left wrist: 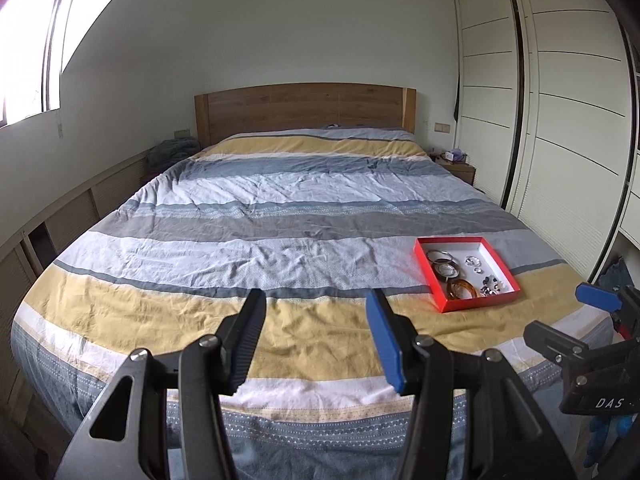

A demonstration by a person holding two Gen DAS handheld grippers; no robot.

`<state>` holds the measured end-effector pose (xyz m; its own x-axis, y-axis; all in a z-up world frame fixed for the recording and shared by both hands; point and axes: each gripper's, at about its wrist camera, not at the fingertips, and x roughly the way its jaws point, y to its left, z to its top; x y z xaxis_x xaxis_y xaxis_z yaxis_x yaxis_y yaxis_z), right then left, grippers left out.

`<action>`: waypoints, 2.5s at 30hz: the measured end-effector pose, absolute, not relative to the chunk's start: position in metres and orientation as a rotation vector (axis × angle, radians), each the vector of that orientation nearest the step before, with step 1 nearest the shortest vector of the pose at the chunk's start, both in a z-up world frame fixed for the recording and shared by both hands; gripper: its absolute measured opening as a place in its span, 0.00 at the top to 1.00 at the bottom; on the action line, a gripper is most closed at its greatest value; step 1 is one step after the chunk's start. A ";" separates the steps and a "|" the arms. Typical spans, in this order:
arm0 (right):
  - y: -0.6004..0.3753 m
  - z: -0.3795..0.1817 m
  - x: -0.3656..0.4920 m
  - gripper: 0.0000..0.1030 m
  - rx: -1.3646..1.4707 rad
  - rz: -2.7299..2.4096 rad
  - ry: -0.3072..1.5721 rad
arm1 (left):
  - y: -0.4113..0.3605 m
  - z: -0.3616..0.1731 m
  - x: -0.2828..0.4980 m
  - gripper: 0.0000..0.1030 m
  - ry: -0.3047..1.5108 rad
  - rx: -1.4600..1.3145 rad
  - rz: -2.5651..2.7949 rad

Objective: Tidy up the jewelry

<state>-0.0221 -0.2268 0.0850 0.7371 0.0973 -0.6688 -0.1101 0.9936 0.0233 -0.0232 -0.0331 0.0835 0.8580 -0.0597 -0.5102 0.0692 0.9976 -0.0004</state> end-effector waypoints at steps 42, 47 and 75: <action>-0.213 0.101 -0.101 0.00 -0.063 0.079 0.647 | -0.019 0.089 -0.096 0.51 0.485 0.005 -0.067; -0.214 0.093 -0.101 0.00 -0.071 0.073 0.664 | -0.022 0.087 -0.096 0.51 0.493 0.006 -0.081; -0.222 0.053 -0.086 0.00 -0.088 0.026 0.744 | -0.024 0.057 -0.078 0.51 0.562 0.008 -0.127</action>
<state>-0.0859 -0.2216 0.0534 0.7359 -0.0073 -0.6771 -0.0550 0.9960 -0.0706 -0.0777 -0.0244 0.0568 0.8387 -0.1184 -0.5316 0.1226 0.9921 -0.0275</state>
